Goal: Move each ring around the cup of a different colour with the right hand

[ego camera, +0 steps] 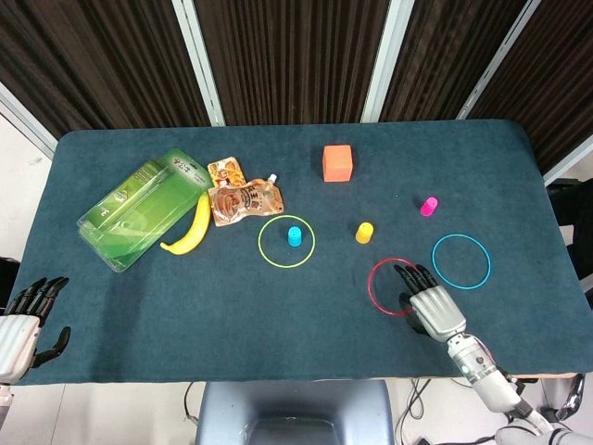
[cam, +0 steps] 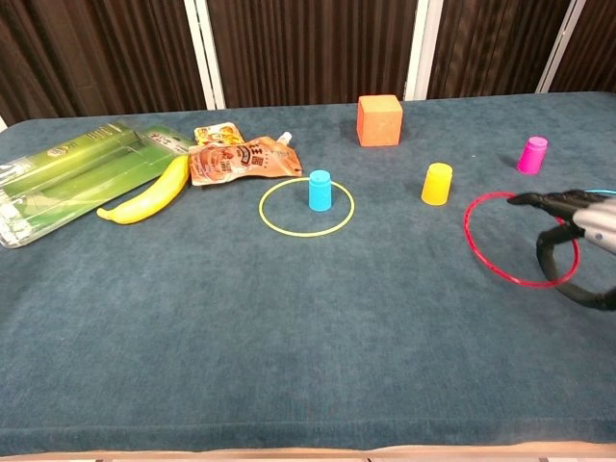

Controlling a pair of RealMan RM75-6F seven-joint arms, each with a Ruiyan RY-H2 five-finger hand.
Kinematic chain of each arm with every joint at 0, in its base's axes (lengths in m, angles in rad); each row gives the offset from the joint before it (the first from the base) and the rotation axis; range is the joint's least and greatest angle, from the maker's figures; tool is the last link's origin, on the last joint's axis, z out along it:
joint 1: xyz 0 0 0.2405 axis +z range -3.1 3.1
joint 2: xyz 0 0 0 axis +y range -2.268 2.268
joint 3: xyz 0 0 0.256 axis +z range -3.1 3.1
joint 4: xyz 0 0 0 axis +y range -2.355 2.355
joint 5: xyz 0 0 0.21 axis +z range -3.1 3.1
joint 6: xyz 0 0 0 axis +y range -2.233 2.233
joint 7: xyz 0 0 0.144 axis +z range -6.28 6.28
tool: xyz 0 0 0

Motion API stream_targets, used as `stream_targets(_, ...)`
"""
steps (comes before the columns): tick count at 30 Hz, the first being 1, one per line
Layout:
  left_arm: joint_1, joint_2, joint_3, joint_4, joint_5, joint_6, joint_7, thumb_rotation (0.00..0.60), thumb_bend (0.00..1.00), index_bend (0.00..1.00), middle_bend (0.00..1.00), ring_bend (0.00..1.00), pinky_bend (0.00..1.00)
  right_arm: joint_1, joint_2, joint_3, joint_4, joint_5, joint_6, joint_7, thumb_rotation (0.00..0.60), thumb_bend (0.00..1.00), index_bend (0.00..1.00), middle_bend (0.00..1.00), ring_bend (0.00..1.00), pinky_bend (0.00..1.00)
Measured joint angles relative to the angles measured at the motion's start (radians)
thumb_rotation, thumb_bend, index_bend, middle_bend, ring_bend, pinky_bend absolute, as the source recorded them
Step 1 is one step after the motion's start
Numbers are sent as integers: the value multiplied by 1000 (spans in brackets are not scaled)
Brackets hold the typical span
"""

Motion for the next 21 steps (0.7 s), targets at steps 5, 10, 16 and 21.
stream_targets(5, -3, 0, 2, 2, 2, -6, 0, 600, 438, 0, 72, 28, 130, 58, 21, 60, -48, 26, -41, 4, 600, 508, 757, 87, 0, 0)
stream_targets(10, -1, 1, 1, 6, 0, -2, -6, 600, 438, 0, 73, 28, 130, 141, 24, 147, -73, 98, -133, -33, 600, 507, 757, 89, 0, 0)
stream_targets(16, -1, 3, 1, 13, -2, -3, -15, 600, 437, 0, 73, 28, 130, 246, -33, 219, -10, 229, -270, -122, 600, 508, 738, 89, 0, 0)
stream_targets(21, -1, 1, -1, 6, -3, -3, -6, 600, 437, 0, 73, 28, 130, 316, -109, 247, 87, 307, -344, -185, 600, 508, 608, 90, 0, 0)
